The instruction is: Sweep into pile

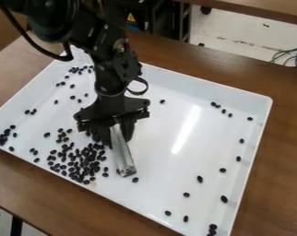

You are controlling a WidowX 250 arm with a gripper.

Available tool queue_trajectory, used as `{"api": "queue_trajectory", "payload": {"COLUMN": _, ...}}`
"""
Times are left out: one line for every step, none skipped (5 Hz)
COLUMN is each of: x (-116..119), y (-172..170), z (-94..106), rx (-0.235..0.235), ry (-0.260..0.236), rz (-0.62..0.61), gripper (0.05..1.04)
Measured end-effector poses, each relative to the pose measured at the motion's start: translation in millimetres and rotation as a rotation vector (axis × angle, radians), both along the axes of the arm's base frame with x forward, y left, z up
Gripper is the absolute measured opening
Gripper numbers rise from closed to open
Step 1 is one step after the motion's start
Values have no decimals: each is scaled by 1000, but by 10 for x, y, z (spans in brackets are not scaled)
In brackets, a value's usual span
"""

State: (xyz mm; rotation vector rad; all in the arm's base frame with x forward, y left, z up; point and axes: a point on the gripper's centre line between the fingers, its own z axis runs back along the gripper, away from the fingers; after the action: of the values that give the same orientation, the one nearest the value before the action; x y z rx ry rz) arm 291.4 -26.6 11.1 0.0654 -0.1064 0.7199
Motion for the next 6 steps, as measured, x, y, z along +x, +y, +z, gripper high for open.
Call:
{"api": "queue_trajectory", "payload": {"x": -143, "y": -206, "z": 145, "rx": 50, "ry": 62, "rz": -152, "gripper": 353}}
{"api": "queue_trajectory", "payload": {"x": -139, "y": -606, "z": 429, "rx": 28, "ry": 4, "rz": -304, "gripper": 353}}
{"api": "queue_trajectory", "payload": {"x": -41, "y": -1044, "z": 335, "rx": -62, "ry": -48, "rz": -526, "gripper": 353}}
{"api": "queue_trajectory", "payload": {"x": -7, "y": -1454, "z": 182, "rx": -131, "ry": -45, "rz": -676, "gripper": 353}}
{"api": "queue_trajectory", "payload": {"x": -27, "y": -1642, "z": 66, "rx": -163, "ry": -43, "rz": -735, "gripper": 353}}
{"api": "queue_trajectory", "payload": {"x": 16, "y": -1746, "z": 16, "rx": -216, "ry": -81, "rz": -789, "gripper": 353}}
